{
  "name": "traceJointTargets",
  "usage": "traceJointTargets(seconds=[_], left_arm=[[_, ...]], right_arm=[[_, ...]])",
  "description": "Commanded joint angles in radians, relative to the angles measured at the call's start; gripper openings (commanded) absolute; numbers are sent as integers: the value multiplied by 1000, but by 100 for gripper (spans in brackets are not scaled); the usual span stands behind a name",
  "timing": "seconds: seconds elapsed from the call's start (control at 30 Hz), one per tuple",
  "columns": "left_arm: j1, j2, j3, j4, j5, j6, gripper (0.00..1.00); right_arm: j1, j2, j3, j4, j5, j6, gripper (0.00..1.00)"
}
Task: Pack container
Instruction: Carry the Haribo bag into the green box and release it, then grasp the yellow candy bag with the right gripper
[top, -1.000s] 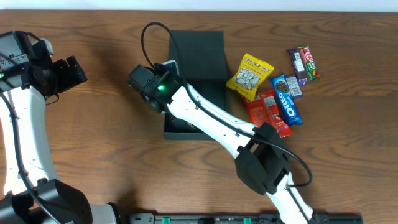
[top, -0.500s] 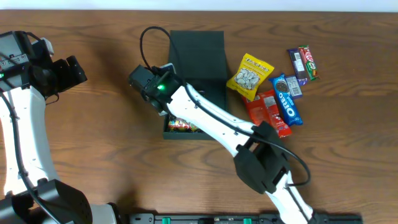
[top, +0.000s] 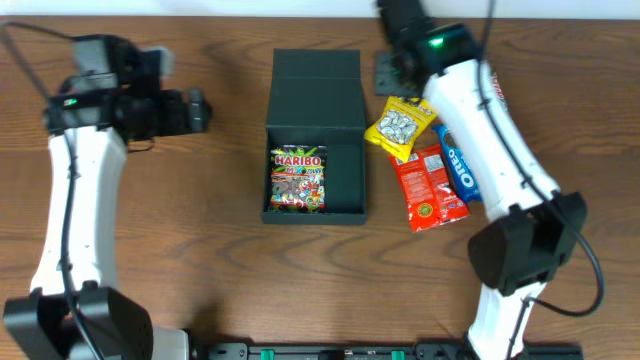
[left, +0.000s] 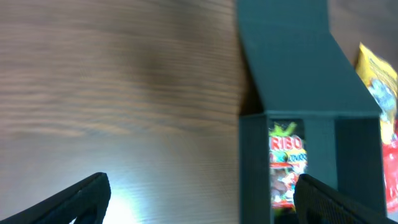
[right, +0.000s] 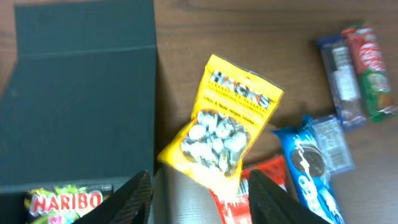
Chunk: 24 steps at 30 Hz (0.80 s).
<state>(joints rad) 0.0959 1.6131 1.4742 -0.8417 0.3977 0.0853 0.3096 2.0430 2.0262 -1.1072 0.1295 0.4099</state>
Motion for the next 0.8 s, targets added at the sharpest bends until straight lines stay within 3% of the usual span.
traceJointTargets(seconds=[0.0,0.1,0.33,0.77], left_arm=[[-32,55,-8,9,23,29,95],[-46,99,-8,9,39,15,95],[-48,153,-8,30,127,11,95],[-51,153,-8,126,127,-40,95]], right_arm=[[-94,55,-61,38,-309,-37,53],[-165,81,-132,91,-434,-24,55],[-246,86,-286,150,-504,31,59],[-248,86,-396,240,-500,222,61]])
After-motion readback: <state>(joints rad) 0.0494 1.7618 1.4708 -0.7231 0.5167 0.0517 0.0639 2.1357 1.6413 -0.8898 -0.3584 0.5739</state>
